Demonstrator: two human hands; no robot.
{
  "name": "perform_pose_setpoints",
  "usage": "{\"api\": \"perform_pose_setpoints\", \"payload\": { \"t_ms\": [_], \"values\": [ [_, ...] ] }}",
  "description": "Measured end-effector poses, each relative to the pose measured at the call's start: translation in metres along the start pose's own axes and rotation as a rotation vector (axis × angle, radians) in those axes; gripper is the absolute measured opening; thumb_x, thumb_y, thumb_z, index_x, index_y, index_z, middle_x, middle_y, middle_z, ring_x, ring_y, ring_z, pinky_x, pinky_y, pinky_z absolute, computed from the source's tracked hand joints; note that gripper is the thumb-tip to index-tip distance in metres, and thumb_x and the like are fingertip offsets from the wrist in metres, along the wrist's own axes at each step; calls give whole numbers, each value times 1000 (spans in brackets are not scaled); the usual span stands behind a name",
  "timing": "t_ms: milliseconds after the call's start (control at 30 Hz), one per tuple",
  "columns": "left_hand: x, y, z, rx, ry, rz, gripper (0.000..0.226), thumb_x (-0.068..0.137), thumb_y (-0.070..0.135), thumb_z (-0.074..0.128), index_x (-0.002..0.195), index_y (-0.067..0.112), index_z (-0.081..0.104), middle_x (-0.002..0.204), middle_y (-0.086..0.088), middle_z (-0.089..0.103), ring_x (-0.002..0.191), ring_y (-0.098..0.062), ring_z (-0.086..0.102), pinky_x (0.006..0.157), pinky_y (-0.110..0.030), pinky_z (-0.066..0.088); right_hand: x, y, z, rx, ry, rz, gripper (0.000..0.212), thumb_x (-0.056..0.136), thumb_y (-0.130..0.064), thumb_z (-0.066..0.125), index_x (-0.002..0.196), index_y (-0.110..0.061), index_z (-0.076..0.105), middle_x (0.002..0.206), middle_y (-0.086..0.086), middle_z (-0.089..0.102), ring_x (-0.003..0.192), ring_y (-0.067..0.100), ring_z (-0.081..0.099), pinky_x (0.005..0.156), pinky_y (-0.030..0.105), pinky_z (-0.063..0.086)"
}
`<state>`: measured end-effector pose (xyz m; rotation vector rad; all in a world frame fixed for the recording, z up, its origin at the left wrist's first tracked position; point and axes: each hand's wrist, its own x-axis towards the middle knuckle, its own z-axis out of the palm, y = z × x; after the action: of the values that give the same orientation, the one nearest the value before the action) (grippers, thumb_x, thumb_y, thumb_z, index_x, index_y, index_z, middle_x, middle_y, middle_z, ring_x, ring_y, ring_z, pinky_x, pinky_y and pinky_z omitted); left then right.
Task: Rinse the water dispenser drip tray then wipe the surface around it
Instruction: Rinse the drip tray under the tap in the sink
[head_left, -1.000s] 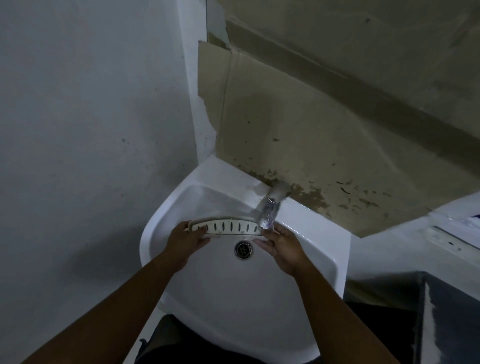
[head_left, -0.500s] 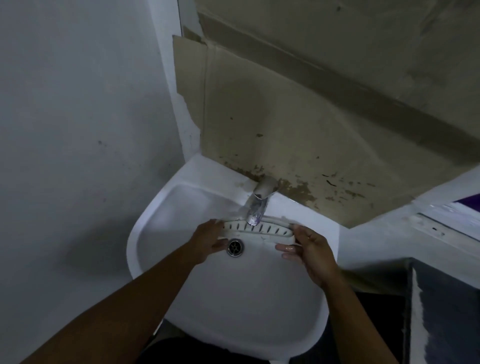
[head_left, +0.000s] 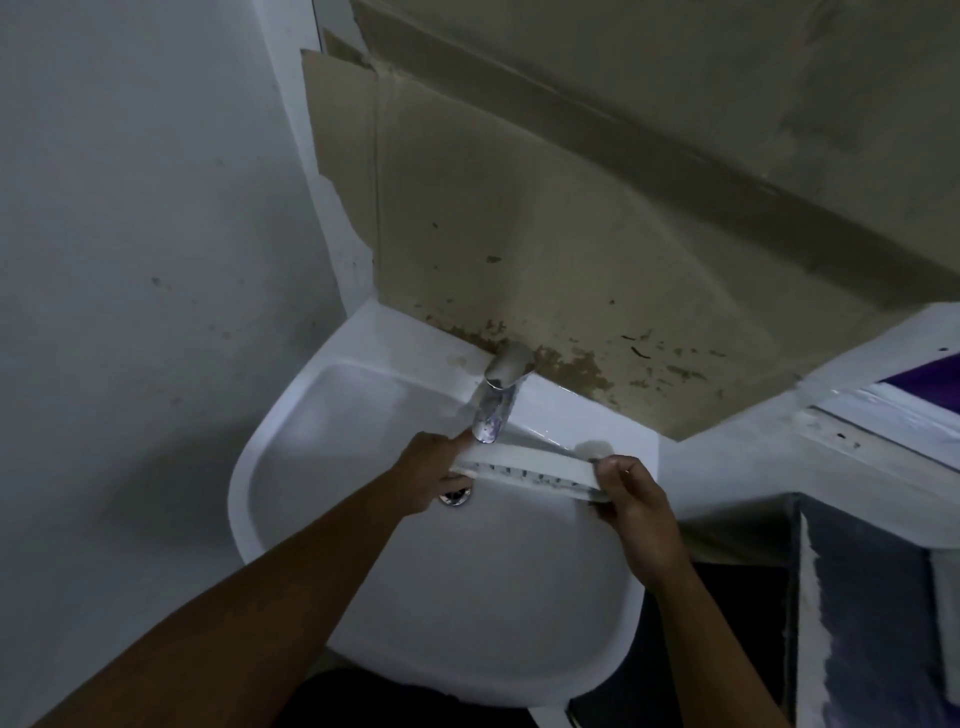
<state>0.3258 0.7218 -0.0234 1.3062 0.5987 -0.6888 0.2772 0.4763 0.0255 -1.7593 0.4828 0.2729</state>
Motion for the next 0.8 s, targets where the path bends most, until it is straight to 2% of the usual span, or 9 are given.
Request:
{"api": "perform_pose_setpoints", "payload": {
  "t_ms": [100, 233, 367, 500, 600, 667, 700, 733, 800],
  "values": [
    [-1, -1, -4, -114, -17, -68, 38, 83, 33, 71, 105, 3, 61, 106, -15, 61, 93, -27, 65, 87, -39, 57, 5, 7, 4, 59, 15, 32, 18, 99, -24, 55, 113, -18, 64, 107, -6, 66, 100, 16, 64, 78, 24, 54],
    [-13, -5, -13, -148, -94, -102, 32, 81, 24, 73, 100, -1, 65, 104, -13, 65, 92, -19, 66, 79, -25, 58, 14, 19, 27, -67, 46, -48, 25, 103, -25, 46, 124, -23, 60, 132, -4, 58, 112, 14, 60, 93, 30, 54],
    [-24, -15, -23, -192, -45, 24, 37, 79, 20, 75, 103, -5, 62, 98, -13, 67, 85, -17, 71, 76, -27, 59, 15, 22, 68, -367, 236, -275, 34, 104, -14, 42, 134, -11, 55, 139, 5, 55, 128, 20, 50, 112, 31, 34],
    [-29, -24, -28, -161, 137, 116, 44, 72, 23, 82, 102, -5, 66, 104, -14, 66, 90, -23, 70, 76, -34, 60, 1, 38, 116, -619, 358, -372, 40, 101, -21, 39, 135, -5, 54, 144, 20, 51, 136, 38, 45, 105, 58, 40],
    [-35, -32, -41, -144, 185, 130, 42, 71, 35, 80, 94, 0, 73, 98, -15, 73, 87, -25, 72, 81, -39, 59, -23, 36, 153, -686, 76, -482, 57, 103, -38, 28, 147, -3, 37, 154, 18, 38, 146, 39, 26, 113, 56, 29],
    [-39, -39, -54, -159, 195, 134, 39, 73, 37, 78, 92, 2, 75, 96, -15, 75, 89, -27, 73, 83, -39, 58, -27, 42, 160, -814, -155, -608, 63, 103, -49, 14, 153, -12, 27, 163, 3, 19, 152, 32, 4, 118, 46, 12],
    [-41, -42, -61, -157, 210, 143, 38, 74, 36, 78, 91, 2, 76, 96, -15, 75, 90, -27, 72, 84, -40, 58, -21, 47, 158, -829, -215, -613, 65, 102, -52, 9, 153, -17, 27, 163, -4, 15, 152, 27, 3, 119, 44, 11],
    [-42, -44, -67, -148, 234, 150, 37, 73, 35, 79, 90, 2, 76, 97, -16, 74, 91, -28, 72, 84, -40, 58, -11, 47, 155, -806, -228, -559, 65, 101, -54, 9, 153, -20, 30, 162, -6, 20, 152, 26, 11, 119, 45, 17],
    [-44, -46, -75, -119, 278, 168, 39, 72, 33, 81, 91, -1, 74, 101, -17, 71, 90, -27, 71, 81, -39, 59, 12, 44, 148, -810, -68, -398, 58, 99, -50, 21, 145, -21, 40, 154, 6, 42, 142, 37, 36, 108, 56, 33]
  ]
}}
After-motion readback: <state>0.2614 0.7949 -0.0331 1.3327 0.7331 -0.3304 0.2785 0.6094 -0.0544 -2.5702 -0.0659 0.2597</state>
